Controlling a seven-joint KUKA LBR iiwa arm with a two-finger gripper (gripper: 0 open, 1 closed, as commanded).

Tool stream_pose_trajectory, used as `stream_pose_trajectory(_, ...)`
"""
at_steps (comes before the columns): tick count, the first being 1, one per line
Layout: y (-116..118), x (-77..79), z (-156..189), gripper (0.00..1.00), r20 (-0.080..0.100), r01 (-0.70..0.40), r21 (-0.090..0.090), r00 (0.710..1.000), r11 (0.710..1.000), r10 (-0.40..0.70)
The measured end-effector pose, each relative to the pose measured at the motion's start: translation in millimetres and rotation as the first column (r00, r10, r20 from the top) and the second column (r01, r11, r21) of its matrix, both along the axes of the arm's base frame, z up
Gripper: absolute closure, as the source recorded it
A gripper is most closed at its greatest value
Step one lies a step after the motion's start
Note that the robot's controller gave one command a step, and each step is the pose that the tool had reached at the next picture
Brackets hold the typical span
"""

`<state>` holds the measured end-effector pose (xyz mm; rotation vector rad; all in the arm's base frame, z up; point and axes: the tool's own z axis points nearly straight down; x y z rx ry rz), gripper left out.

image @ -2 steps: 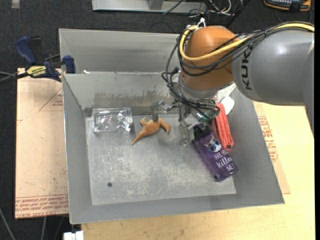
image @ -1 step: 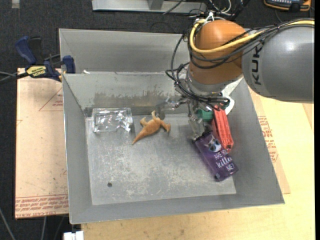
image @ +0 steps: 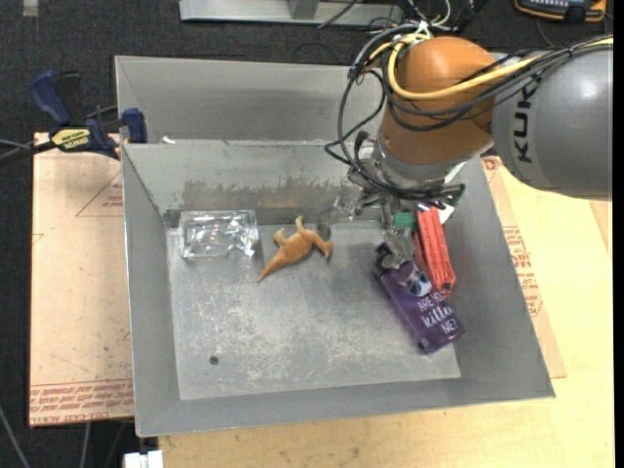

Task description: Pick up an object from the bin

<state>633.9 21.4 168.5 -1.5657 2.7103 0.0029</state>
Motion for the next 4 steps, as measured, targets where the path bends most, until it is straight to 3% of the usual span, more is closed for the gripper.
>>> stream_pose_trajectory(1, -17.3, -2.6, 7.0, 0.0, 0.0, 0.213, 0.003, 0.977, 0.977, -0.213)
stream_pose_trajectory(2, -41.4, -8.1, -1.6, 0.0, -0.002, 0.388, 0.005, 0.922, 0.922, -0.388)
stream_pose_trajectory(3, -70.3, 8.3, -37.4, 0.0, 0.007, 0.259, 0.006, 0.966, 0.966, -0.259)
stream_pose_trajectory(4, -83.0, 8.9, -56.8, 0.0, -0.002, 0.281, 0.001, 0.96, 0.96, -0.281)
